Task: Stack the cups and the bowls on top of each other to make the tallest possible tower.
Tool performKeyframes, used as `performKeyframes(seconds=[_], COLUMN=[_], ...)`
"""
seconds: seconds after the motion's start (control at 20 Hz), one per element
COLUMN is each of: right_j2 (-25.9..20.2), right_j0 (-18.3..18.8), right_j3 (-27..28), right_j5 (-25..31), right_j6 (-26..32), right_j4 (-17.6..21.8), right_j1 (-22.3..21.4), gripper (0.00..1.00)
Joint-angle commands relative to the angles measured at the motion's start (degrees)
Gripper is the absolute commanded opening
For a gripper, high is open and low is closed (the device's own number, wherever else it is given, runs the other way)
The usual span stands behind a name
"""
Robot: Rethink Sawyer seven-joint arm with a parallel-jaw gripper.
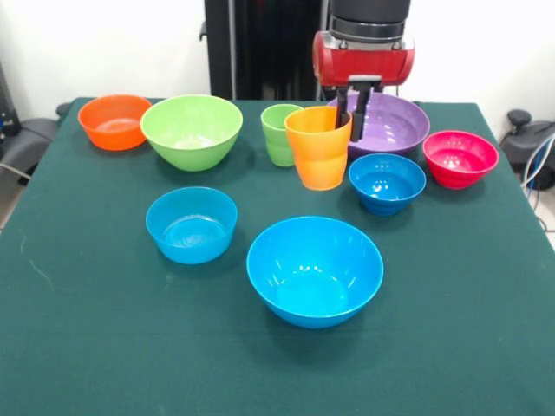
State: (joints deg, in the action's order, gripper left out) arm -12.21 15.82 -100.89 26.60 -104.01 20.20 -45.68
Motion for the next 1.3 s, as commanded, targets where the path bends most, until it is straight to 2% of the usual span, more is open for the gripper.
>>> performKeyframes(seconds=[0.05, 0.6, 1.3], right_j2=[-5.31, -5.54, -6.23], right_j0=[-1.60, -2.20, -2.13], right_j3=[4.79, 12.78, 16.01], right_j5=[7.88, 10.99, 10.34], right_j6=[0.79, 2.01, 3.29], right_j4=[-1.89, -1.27, -0.08], right_j1=[0.26, 4.94, 8.28], gripper=[0.00, 0.00, 0.00])
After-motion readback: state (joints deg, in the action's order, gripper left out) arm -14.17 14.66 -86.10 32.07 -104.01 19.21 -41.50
